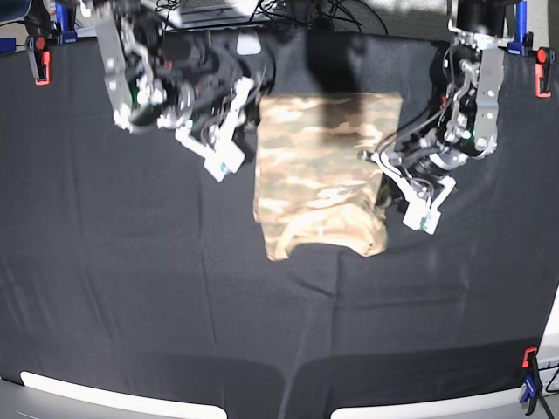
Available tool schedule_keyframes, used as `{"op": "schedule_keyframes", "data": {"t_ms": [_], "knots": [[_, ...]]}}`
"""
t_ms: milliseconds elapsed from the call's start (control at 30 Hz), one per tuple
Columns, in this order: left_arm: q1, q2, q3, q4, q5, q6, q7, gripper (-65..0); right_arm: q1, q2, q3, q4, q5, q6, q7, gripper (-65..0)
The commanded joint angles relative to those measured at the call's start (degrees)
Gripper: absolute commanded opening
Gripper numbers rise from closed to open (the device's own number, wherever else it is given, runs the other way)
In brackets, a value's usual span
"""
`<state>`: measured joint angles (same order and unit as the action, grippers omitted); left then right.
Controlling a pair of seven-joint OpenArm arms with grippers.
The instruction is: Layout the t-shirt on the table in an organized manner, then fold the t-shirt properly
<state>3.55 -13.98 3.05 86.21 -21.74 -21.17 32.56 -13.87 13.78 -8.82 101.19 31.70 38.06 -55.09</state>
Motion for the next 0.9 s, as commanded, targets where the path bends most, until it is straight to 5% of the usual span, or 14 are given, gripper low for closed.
{"op": "schedule_keyframes", "data": {"t_ms": [0, 267, 467, 700, 867], "knots": [[0.22, -0.37, -0.11, 3.23, -0.85, -0.44, -0.57, -65.0, -1.01, 0.17, 1.66, 2.54, 1.51, 0.74, 1.22, -65.0], [17.73, -0.98, -5.33, 23.8, -0.96, 3.19, 2.69, -65.0, -15.19, 0.15, 25.2, 15.54, 1.97, 0.31, -0.09, -65.0], [35.17, -0.98, -10.82, 33.68, -1.22, 2.95, 5.05, -65.0, -29.18, 0.0, 38.71, 20.85, 9.75, 0.55, -7.87, -65.0], [49.55, -1.01, -11.26, 30.77, 0.66, 2.27, 5.07, -65.0, -43.87, -3.48, 42.23, 20.59, 2.08, 0.96, -9.35, -65.0], [50.95, -0.98, -11.26, 17.84, 0.63, -1.14, 0.0, -65.0, -46.14, -3.48, 38.93, 12.98, -2.43, 1.64, -9.25, -65.0]]}}
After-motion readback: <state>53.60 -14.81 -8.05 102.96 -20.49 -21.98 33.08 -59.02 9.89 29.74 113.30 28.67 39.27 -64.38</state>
